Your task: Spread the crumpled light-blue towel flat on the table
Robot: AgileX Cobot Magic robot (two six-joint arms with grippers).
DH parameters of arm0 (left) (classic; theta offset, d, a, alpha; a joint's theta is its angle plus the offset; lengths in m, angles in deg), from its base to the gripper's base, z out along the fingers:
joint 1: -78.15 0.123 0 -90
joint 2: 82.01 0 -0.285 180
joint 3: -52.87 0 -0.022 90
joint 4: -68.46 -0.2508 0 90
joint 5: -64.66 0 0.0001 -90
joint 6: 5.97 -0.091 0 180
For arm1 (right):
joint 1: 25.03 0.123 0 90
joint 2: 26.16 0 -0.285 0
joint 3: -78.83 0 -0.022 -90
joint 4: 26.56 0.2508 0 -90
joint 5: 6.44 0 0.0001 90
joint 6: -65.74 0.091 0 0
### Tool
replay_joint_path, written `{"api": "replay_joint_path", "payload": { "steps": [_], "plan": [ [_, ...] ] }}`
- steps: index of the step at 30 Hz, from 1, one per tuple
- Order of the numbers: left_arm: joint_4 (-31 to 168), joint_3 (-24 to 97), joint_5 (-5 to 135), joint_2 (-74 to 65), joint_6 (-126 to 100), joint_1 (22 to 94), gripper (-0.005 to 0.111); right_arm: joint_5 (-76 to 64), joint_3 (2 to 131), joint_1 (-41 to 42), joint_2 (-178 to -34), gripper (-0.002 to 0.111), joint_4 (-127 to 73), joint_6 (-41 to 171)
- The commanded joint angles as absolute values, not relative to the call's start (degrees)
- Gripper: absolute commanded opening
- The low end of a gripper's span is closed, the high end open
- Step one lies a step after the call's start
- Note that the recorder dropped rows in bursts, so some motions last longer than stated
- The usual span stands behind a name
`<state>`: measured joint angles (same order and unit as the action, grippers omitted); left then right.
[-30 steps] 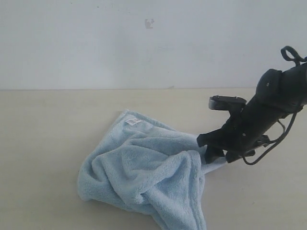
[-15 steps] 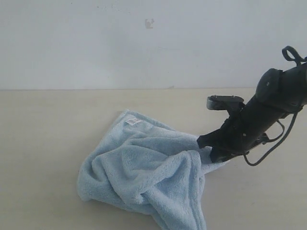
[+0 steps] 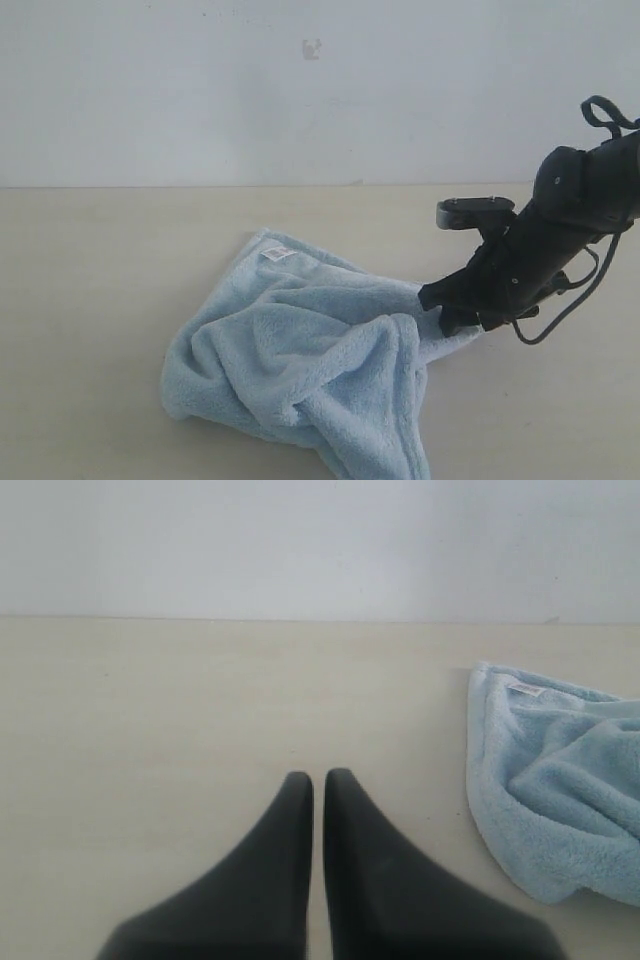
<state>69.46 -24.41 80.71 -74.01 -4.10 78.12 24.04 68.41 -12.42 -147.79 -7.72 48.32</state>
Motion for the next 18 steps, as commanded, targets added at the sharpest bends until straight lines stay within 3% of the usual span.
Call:
{"api": "replay_joint_path", "payload": {
  "steps": [1,5,7,8,13,18],
  "plan": [
    [69.5,-24.3,80.6,-74.2,-4.1,77.6,0.004,23.1,68.5,-12.5,-148.5,0.054,-8.1,47.1],
    [69.5,-24.3,80.6,-74.2,-4.1,77.6,0.004,22.0,68.5,-12.5,-149.9,0.049,-6.0,47.0],
    [69.5,-24.3,80.5,-74.2,-4.1,77.6,0.004,22.2,68.5,-12.5,-149.9,0.023,-4.6,46.5],
    [69.5,-24.3,80.5,-74.2,-4.1,77.6,0.004,22.5,68.5,-12.5,-149.9,0.003,-3.9,45.9],
    [69.5,-24.3,80.5,-74.2,-4.1,77.6,0.004,26.3,68.5,-12.5,-145.1,0.000,15.2,36.9],
    [69.5,-24.3,80.5,-74.2,-4.1,77.6,0.004,44.1,68.5,-12.5,-125.9,0.000,53.2,9.7]
  ]
}}
